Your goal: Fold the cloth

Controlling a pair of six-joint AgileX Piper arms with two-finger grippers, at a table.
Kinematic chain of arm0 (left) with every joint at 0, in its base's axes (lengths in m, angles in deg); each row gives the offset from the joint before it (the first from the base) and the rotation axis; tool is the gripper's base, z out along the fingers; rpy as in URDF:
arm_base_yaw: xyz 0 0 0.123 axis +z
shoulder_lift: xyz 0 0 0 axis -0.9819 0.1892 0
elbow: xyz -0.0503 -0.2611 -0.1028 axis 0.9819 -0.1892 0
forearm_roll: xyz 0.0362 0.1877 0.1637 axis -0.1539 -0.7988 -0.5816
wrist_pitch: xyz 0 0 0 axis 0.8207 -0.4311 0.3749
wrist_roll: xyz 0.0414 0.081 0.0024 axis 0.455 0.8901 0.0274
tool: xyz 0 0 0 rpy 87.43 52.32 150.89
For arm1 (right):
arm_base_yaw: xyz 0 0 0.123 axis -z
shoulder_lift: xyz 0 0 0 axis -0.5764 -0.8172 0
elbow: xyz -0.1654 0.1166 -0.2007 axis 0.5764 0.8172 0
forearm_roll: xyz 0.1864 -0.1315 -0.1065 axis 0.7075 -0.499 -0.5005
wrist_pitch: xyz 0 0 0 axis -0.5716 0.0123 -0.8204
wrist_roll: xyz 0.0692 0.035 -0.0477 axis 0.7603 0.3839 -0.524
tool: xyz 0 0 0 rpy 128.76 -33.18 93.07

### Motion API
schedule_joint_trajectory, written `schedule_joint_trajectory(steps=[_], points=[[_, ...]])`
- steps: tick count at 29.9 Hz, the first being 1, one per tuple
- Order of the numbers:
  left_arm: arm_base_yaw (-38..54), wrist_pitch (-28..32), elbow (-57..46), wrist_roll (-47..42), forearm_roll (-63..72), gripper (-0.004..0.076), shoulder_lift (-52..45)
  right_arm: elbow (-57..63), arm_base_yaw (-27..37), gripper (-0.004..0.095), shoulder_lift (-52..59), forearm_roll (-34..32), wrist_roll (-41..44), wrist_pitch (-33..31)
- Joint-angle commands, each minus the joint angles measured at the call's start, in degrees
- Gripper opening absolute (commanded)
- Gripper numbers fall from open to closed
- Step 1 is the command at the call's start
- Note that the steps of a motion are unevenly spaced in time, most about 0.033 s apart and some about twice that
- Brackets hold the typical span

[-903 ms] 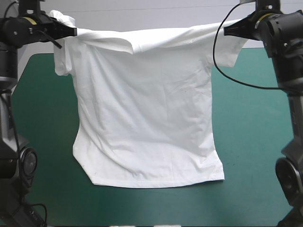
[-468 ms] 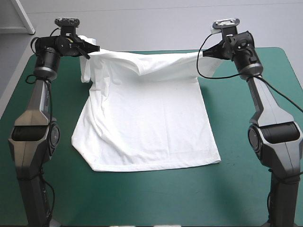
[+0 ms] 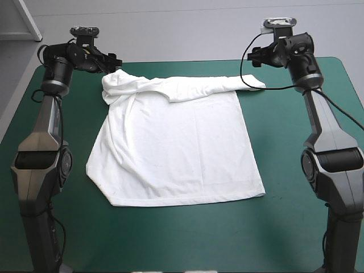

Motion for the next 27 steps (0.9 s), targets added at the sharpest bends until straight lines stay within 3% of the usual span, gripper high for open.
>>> schedule_joint_trajectory(steps=[1,5,10,14,20,27], points=[[0.1,-7.77,4.04,0.16,0.5,0.056,-8.65,-3.82,0.42,0.0797,9.62,-0.77,-2.41,-4.93],[0.1,-18.52,3.73,0.01,0.68,0.0547,-13.05,-3.75,0.42,0.073,14.46,1.54,-5.24,-16.28],[0.1,-18.52,-2.55,-1.44,0.25,0.0545,-19.69,3.05,0.42,0.0664,20.49,8.62,-6.53,-16.15],[0.1,-18.52,-13.24,-1.3,-4.58,0.0545,-26.78,15.21,0.32,0.0643,26.59,12.14,-7.5,-16.15],[0.17,-16.71,-32.31,-1.65,-9.06,0.0545,-34.59,36.18,0.32,0.0643,34.19,13.28,-8.31,-15.48],[0.17,-11.54,-50.68,-3.06,-8.52,0.0545,-36.62,52.43,0.32,0.0643,39.9,15.64,-8.81,-11.94]])
